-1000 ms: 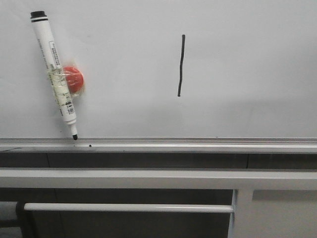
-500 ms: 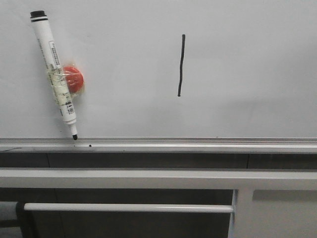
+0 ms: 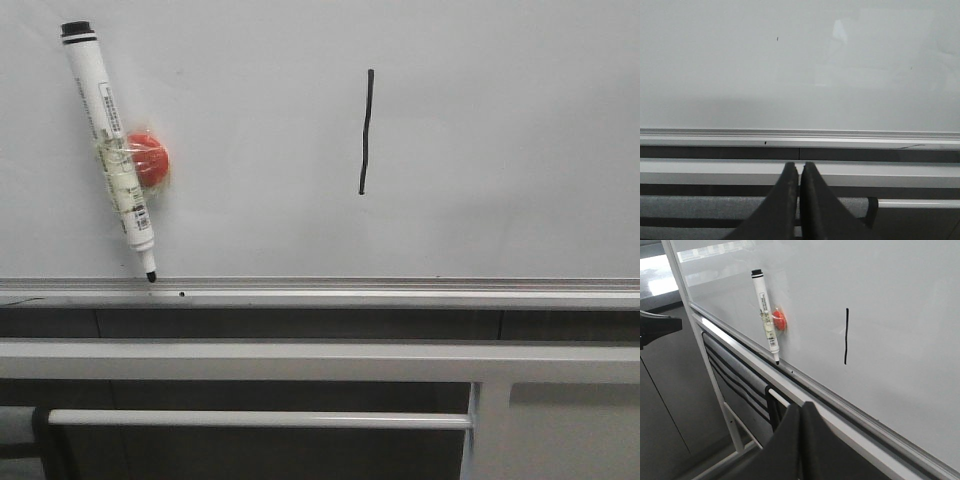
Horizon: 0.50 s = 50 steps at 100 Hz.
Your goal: Write number 1 on whiteboard
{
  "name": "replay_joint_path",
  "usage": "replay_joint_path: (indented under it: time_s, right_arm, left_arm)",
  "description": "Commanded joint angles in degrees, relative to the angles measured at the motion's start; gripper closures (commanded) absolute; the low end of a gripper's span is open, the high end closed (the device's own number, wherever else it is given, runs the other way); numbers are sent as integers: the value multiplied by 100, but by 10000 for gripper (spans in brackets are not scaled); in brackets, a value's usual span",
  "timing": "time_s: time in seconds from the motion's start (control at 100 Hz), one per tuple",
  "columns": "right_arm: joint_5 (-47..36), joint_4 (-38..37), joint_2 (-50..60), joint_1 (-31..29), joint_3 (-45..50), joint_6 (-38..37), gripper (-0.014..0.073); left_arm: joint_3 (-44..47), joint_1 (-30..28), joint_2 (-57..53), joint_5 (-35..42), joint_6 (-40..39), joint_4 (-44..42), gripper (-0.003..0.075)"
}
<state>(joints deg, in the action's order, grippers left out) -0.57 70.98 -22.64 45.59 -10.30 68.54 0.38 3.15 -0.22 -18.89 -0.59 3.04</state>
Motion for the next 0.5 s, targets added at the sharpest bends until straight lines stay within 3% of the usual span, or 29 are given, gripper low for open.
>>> replay_joint_path:
  time_s: [0.0, 0.38, 0.43, 0.49]
  right_arm:
    - [-120, 324, -35, -23, -141, 30, 657]
    - [-161, 842, -35, -23, -129, 21, 657]
    - [-107, 688, -46, -23, -129, -55, 657]
    - [-88, 22, -46, -23, -129, -824, 657]
  left_arm:
    - [35, -26, -139, 366, -4, 56, 741]
    - [35, -26, -139, 366, -4, 56, 741]
    - [35, -26, -139, 366, -4, 56, 741]
    - [35, -26, -139, 366, -4, 56, 741]
